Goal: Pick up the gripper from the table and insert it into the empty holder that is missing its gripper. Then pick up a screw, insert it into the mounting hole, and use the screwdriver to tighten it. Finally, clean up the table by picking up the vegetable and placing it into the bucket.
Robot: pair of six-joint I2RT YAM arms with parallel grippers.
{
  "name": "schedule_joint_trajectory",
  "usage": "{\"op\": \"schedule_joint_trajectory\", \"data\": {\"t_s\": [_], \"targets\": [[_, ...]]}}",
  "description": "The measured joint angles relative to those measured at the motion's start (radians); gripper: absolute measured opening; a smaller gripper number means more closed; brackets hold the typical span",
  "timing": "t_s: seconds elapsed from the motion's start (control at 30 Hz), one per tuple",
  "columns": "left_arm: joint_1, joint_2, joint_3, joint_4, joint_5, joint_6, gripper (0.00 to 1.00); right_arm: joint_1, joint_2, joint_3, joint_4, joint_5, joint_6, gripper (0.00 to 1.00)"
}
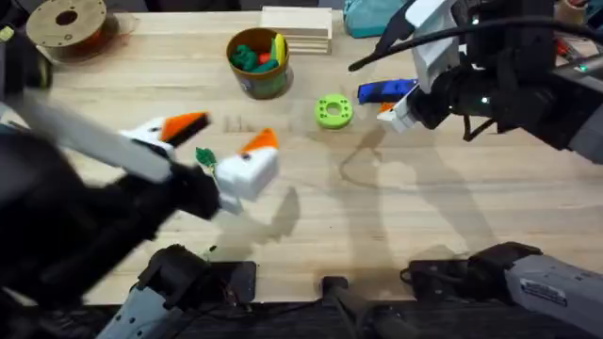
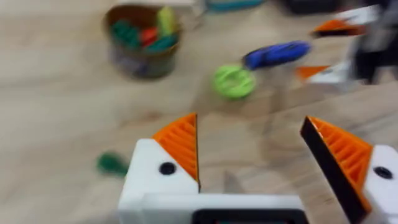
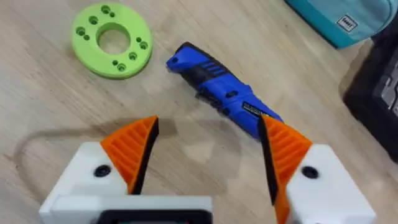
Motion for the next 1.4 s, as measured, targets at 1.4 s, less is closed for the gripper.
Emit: {"op": "schedule_joint_trajectory", "data": {"t_s": [1.4], "targets": [[0.368, 0.895, 0.04, -0.136, -0.082, -0.607, 0.989, 0.0, 0.0, 0.0, -0.02, 0.0, 0.0, 0.937]]}}
